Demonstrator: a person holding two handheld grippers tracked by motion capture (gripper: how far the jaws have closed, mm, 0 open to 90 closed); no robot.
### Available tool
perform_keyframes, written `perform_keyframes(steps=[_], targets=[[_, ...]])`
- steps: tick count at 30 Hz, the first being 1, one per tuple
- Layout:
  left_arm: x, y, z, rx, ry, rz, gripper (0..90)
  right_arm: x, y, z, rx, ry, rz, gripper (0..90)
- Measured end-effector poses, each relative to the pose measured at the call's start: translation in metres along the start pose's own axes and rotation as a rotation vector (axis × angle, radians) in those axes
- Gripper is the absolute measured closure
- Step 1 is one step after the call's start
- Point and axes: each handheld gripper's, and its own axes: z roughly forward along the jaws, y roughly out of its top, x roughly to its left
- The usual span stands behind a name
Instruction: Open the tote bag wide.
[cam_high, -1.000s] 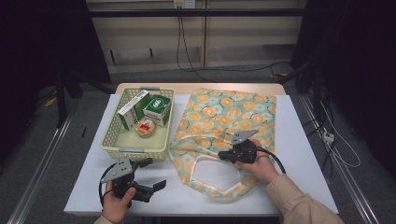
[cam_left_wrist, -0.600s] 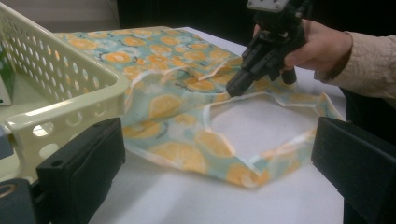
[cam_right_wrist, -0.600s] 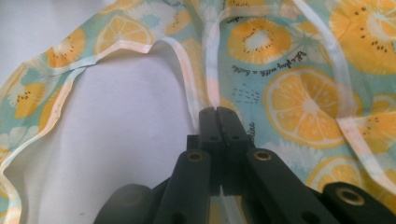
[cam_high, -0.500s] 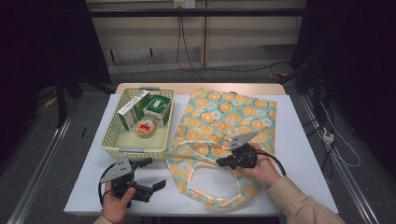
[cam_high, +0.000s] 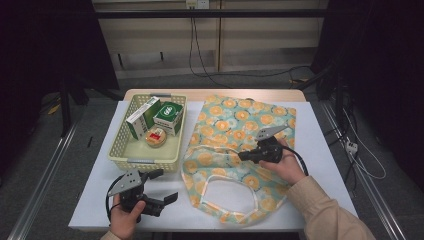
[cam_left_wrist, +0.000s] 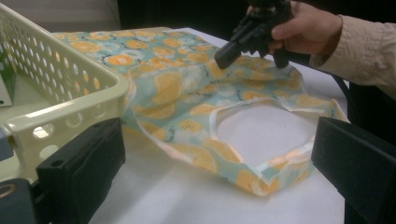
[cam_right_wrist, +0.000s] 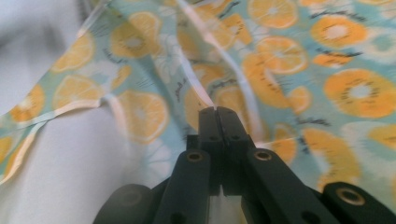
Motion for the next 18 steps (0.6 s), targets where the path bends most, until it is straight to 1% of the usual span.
perform_keyframes(steps=[3,6,10,12,14,16,18], targets=[[0.001,0.0,0.0,0.0,-0.002,0.0,2.6,-0.011,0.005,-0.002,-0.018,-0.021,0.016,90.0],[0.001,0.0,0.0,0.0,-0.004,0.004,2.6,-0.02,0.008,-0.002,-0.02,-0.04,0.026,90.0],[0.001,-0.001,0.0,-0.001,-0.003,-0.003,2.6,-0.029,0.012,-0.001,-0.033,-0.051,0.045,90.0],[0.001,-0.001,0.0,0.002,-0.004,-0.003,2.6,-0.034,0.014,-0.001,-0.037,-0.067,0.047,90.0],[0.002,-0.002,0.0,0.001,-0.004,-0.007,2.6,-0.039,0.015,-0.002,-0.053,-0.074,0.068,90.0],[0.002,-0.002,0.0,0.004,-0.005,-0.004,2.6,-0.045,0.016,-0.001,-0.056,-0.1,0.076,90.0],[0.002,-0.002,0.001,0.007,-0.007,-0.004,2.6,-0.05,0.015,0.002,-0.043,-0.133,0.071,90.0]])
